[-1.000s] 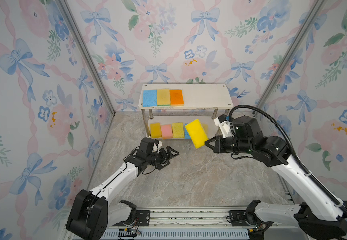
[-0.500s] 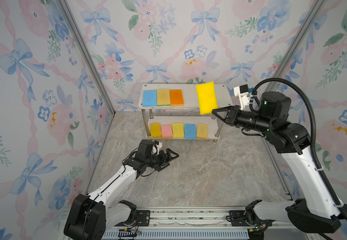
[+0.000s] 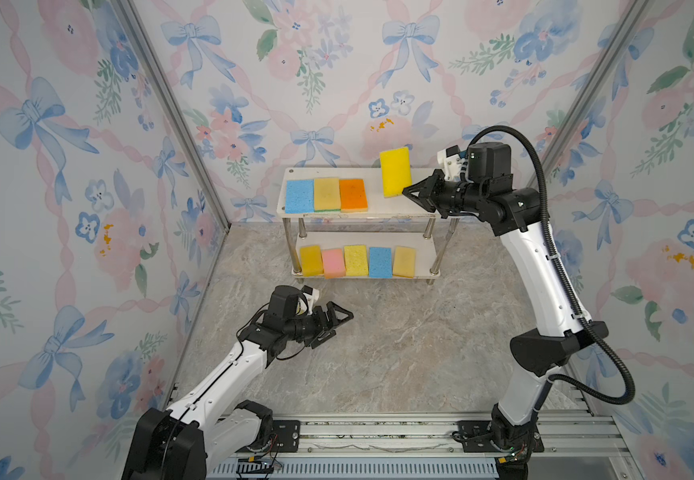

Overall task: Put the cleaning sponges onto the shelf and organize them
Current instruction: 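Carry the yellow foam sponge up onto the shelf top with the right gripper, then lower the yellow foam sponge beside the orange sponge with the right gripper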

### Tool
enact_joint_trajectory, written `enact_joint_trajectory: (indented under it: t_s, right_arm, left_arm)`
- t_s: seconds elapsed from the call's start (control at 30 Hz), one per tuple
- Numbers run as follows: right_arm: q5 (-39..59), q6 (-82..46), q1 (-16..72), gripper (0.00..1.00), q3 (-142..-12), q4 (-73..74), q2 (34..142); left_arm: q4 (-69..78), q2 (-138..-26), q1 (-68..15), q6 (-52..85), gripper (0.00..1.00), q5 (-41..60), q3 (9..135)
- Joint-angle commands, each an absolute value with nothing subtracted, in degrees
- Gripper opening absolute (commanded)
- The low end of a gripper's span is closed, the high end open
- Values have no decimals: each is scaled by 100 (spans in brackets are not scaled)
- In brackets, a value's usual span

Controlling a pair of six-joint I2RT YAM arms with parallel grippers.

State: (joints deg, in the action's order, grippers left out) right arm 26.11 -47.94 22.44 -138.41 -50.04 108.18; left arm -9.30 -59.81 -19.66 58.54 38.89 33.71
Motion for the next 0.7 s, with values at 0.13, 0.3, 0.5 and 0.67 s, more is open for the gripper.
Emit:
enact_joint_trajectory:
  t_s: [0.13,0.3,0.5,0.67]
  right_arm:
    - [3081,-5164,2197,1,-14236,-4975,11435]
    - [3182,-5328,2222,1,-14213,-4823,11624]
    - [3204,-5503,2226,13,-13993,-4547,11619]
    - [3208,-5517,2241,32,-13956,-4508,11645]
  left_arm:
    - [-1147,-5702,-1756,5723,98,4118,3106]
    - [-1241,-5717,-1729,5619,98,4115,3126]
    - [-1248,-5883,-1730,5548,98,4123,3238]
    - [-1244,-6051,-1729,5493,98,4124,3356]
